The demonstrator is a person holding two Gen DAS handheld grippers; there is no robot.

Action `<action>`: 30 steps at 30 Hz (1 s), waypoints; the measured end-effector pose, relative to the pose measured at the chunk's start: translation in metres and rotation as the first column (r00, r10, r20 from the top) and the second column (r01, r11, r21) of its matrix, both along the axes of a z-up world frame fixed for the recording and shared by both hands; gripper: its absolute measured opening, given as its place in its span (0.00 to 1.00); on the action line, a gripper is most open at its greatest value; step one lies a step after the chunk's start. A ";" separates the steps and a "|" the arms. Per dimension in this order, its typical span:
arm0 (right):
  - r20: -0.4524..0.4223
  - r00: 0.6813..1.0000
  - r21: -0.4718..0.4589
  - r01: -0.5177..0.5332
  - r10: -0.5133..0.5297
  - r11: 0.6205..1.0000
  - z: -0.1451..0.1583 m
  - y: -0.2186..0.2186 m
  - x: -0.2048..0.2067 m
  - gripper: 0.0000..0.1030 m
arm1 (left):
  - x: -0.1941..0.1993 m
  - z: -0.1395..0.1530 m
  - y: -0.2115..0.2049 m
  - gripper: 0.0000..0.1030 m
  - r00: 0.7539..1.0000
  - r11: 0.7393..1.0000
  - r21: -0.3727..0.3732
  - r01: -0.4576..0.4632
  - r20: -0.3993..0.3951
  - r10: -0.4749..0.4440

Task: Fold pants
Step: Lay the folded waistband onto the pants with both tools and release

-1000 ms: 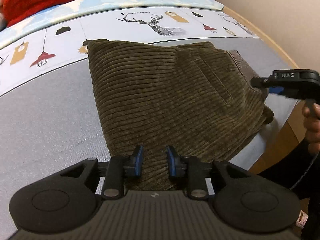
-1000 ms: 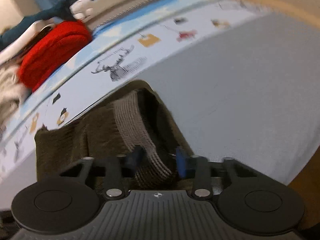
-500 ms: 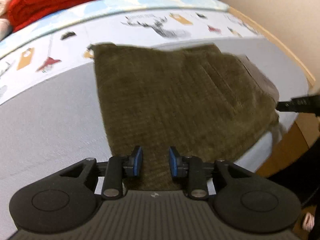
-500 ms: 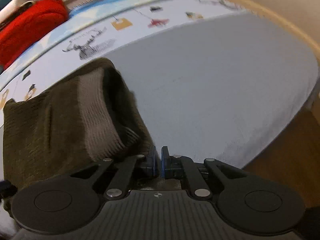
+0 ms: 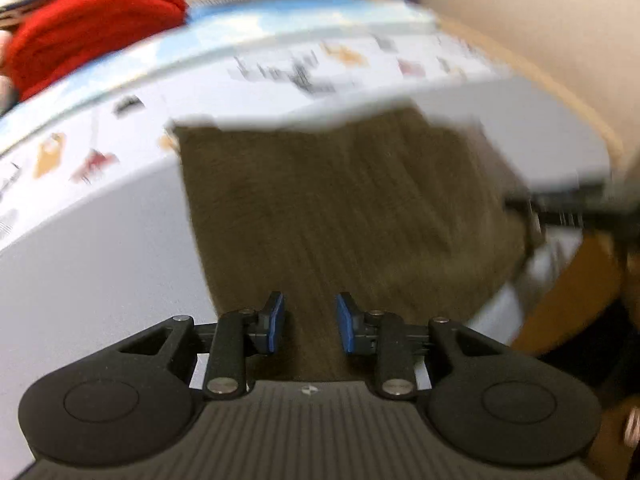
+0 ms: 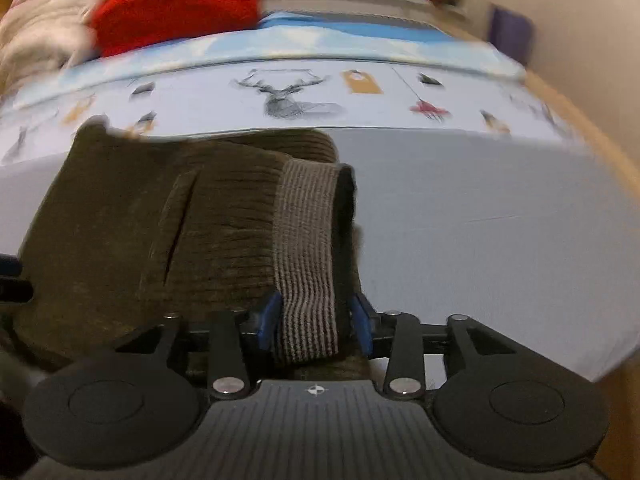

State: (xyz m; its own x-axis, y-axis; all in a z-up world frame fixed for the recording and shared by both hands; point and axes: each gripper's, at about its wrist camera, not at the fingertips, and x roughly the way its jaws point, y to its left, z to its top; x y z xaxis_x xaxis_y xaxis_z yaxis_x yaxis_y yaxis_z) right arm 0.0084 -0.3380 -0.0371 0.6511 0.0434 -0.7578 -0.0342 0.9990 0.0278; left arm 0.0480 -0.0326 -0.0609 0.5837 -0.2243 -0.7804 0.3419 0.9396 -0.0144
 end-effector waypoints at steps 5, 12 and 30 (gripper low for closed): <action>-0.031 0.999 0.075 0.024 -0.022 0.997 0.001 -0.013 0.007 0.41 | 0.056 0.033 0.017 0.23 0.987 0.996 -0.055 -0.075 0.138 0.082; -0.057 0.998 0.040 0.004 -0.002 0.999 -0.002 0.007 0.011 0.42 | 0.148 -0.035 0.030 0.15 0.992 0.992 0.028 -0.126 0.023 0.126; -0.116 0.990 0.102 -0.065 0.077 0.993 0.012 -0.006 0.099 0.73 | 0.130 -0.015 0.038 0.32 0.991 0.992 -0.005 -0.130 0.038 0.130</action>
State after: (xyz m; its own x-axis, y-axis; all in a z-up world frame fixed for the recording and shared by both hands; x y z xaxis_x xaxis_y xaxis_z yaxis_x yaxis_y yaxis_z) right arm 0.1079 -0.3439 -0.0250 0.5487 0.1634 -0.8199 -0.0953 0.9865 0.1329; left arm 0.1778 0.0049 -0.0761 0.6375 -0.1467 -0.7564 0.2172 0.9761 -0.0063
